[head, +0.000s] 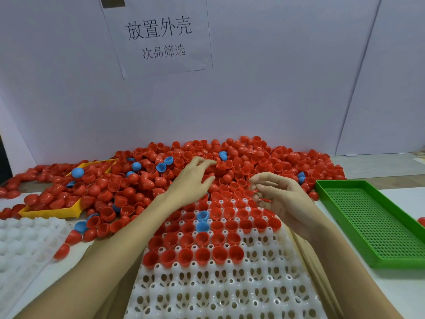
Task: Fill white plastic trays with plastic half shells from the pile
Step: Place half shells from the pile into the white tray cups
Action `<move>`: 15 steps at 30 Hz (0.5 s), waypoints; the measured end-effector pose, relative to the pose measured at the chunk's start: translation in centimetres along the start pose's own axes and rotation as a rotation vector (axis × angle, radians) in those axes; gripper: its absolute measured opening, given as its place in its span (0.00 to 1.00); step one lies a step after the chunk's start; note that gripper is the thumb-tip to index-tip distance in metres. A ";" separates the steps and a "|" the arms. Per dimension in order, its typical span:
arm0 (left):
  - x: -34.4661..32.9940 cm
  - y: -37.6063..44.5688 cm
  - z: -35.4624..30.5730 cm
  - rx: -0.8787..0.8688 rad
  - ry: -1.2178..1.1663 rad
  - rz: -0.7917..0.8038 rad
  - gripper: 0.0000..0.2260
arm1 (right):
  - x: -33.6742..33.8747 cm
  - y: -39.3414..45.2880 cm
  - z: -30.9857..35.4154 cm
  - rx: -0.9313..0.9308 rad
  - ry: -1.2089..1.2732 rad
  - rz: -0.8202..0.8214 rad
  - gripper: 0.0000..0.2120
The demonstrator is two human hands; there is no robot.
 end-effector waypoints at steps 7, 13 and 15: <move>-2.9 4.5 1.3 -0.154 0.322 0.288 0.21 | 0.1 0.0 -0.2 -0.022 0.001 -0.014 0.09; -4.4 4.8 0.8 -0.130 0.415 0.185 0.19 | -0.1 0.0 -0.2 -0.027 0.011 -0.008 0.10; -3.8 4.6 0.5 -0.111 0.361 0.096 0.17 | 0.0 0.1 -0.3 -0.031 0.003 -0.015 0.10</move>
Point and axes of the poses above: each hand's wrist, its own y-axis towards the middle knuckle, its own x-axis out of the back of the hand, z = x × y, the point moved 4 cm from there along y, towards the middle knuckle, and after that the axes turned 3 degrees about -y, right-handed, at the moved point
